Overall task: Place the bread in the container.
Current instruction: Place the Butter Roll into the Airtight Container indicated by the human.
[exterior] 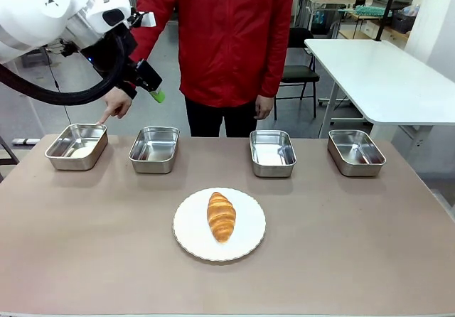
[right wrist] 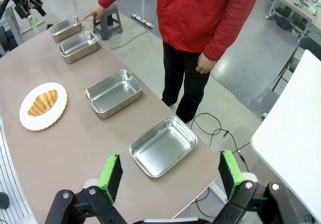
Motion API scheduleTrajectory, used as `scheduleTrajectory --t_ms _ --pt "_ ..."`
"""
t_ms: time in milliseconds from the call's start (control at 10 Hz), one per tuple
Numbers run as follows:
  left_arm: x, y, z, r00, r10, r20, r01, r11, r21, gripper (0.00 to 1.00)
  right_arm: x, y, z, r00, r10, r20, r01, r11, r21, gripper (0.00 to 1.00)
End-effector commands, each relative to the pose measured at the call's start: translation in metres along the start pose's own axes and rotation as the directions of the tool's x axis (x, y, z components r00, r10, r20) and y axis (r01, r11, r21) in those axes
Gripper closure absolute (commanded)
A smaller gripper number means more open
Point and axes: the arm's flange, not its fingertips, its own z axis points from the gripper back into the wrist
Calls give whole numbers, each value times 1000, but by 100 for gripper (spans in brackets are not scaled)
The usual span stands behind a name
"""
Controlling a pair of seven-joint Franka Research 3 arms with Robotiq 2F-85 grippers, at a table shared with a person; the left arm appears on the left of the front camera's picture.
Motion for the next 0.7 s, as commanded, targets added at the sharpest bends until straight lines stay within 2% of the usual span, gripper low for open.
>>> scheduleTrajectory --t_ms 0,100,200,500,600 --pt "4 -32 -18 995 89 -55 -87 996 23 0 1 1 0 1000 2 2 -2 1000 1 0" --pt "12 -62 -37 988 124 -96 -121 992 33 0 1 1 0 1000 2 2 -2 1000 1 0" --pt "18 -89 -59 965 208 -159 -198 977 74 0 1 1 0 1000 2 2 -2 1000 1 0" --pt "11 -131 -110 868 436 -237 -402 898 179 0 1 1 0 1000 2 2 -2 1000 1 0" --pt "3 -146 -134 844 472 -257 -426 879 213 0 1 1 0 1000 2 2 -2 1000 1 0"
